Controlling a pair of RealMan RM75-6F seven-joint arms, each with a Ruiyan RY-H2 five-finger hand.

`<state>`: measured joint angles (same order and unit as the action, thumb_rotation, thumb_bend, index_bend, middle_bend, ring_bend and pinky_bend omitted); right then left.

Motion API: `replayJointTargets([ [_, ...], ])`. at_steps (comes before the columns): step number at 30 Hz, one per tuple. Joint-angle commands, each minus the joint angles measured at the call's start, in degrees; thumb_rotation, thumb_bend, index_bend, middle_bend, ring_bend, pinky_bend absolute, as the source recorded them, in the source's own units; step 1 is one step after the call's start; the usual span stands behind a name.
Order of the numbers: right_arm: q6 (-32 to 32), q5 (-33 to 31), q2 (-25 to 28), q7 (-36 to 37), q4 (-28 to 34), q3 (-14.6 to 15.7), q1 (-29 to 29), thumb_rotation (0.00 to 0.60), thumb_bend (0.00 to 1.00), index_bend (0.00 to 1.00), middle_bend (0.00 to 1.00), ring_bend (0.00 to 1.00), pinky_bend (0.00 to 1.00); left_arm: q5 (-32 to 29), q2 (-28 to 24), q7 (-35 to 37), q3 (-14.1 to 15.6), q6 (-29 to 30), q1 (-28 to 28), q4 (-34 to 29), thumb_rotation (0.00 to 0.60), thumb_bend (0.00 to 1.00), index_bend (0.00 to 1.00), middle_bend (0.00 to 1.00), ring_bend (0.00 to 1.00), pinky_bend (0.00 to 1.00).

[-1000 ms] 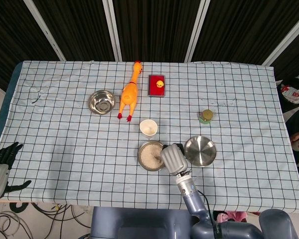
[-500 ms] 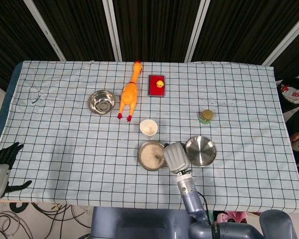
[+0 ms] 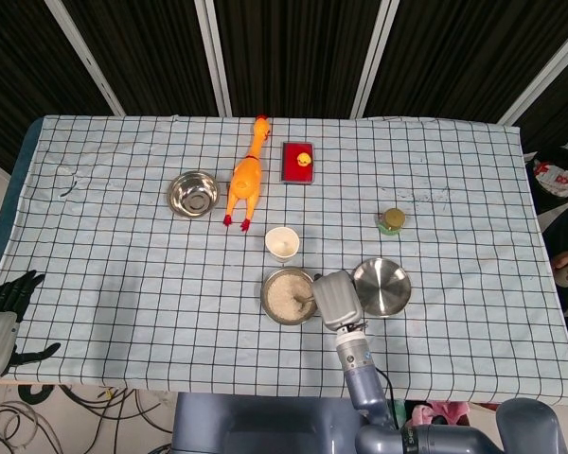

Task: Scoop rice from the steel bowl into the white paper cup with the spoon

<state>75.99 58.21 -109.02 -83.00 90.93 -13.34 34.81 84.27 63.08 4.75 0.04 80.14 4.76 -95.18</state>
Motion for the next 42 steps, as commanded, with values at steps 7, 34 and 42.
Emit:
replayJointTargets([
  [7,2.0,-2.5,0.3,0.9,3.3,-0.9,0.4,0.6,0.41,0.6,1.0,1.0,1.0,0.1,0.0,0.0,0.0,0.1,0.0,0.1,0.6,0.01,0.0,0.0,0.0,0.0],
  [34,7.9,-12.2,0.9,2.0,10.4,-3.3,2.3,0.6,0.41,0.6,1.0,1.0,1.0,0.3,0.1,0.1,0.2,0.2,0.0,0.0,0.6,0.01,0.0,0.0,0.0,0.0],
  [42,9.0,-15.7,0.6,3.7,10.1,-3.7,2.4,0.6,0.41,0.6,1.0,1.0,1.0,0.3,0.0,0.2,0.2,0.2,-0.1,0.0,0.6,0.01,0.0,0.0,0.0,0.0],
])
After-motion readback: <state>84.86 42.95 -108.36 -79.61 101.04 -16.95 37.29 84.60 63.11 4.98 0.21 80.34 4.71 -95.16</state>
